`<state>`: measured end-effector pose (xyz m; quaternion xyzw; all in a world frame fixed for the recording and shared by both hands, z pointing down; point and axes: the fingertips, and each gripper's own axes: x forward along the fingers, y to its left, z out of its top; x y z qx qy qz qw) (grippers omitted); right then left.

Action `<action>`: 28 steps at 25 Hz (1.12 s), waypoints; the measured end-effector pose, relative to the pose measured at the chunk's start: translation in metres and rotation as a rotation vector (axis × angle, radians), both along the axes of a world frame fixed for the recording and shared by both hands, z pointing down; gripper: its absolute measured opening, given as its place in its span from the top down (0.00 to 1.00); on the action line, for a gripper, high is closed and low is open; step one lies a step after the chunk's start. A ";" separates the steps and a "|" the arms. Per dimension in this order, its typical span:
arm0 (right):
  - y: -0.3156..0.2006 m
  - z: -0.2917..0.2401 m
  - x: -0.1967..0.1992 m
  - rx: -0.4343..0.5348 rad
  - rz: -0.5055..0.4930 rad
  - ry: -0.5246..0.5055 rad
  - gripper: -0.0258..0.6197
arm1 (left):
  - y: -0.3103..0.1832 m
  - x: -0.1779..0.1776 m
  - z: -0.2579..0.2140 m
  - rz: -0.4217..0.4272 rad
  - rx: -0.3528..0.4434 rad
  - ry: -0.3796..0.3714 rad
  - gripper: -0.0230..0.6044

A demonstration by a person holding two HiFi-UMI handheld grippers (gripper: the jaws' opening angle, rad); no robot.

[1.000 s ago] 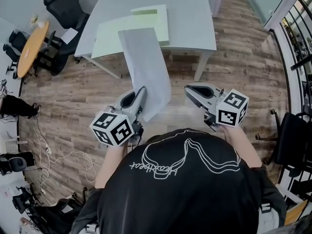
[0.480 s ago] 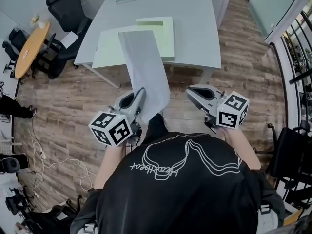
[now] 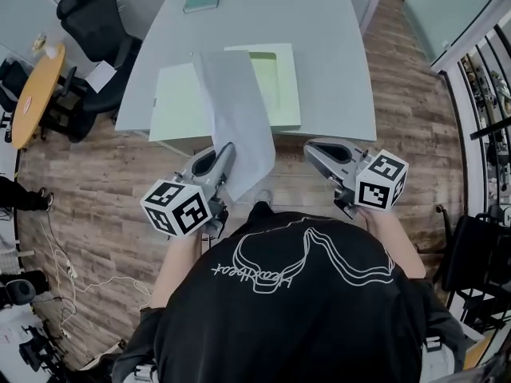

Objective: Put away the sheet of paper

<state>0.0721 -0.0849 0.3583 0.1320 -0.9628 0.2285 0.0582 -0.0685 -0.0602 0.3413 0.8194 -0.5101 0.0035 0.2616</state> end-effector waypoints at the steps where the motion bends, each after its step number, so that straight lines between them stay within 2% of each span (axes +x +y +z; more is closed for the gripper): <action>1: -0.008 0.000 -0.007 -0.004 0.005 0.005 0.94 | -0.009 -0.008 0.000 0.006 -0.004 0.007 0.95; 9: -0.053 0.005 -0.058 -0.038 0.034 0.040 0.94 | -0.062 -0.071 -0.002 0.046 -0.015 0.035 0.95; 17: -0.081 0.007 -0.092 -0.042 0.077 0.050 0.95 | -0.097 -0.128 0.000 0.089 -0.030 0.089 0.95; 22: -0.084 0.010 -0.105 -0.037 0.098 0.052 0.95 | -0.109 -0.161 -0.003 0.117 -0.026 0.063 0.95; 28: -0.084 0.019 -0.093 -0.047 0.147 0.070 0.94 | -0.120 -0.183 0.007 0.111 -0.028 0.018 0.95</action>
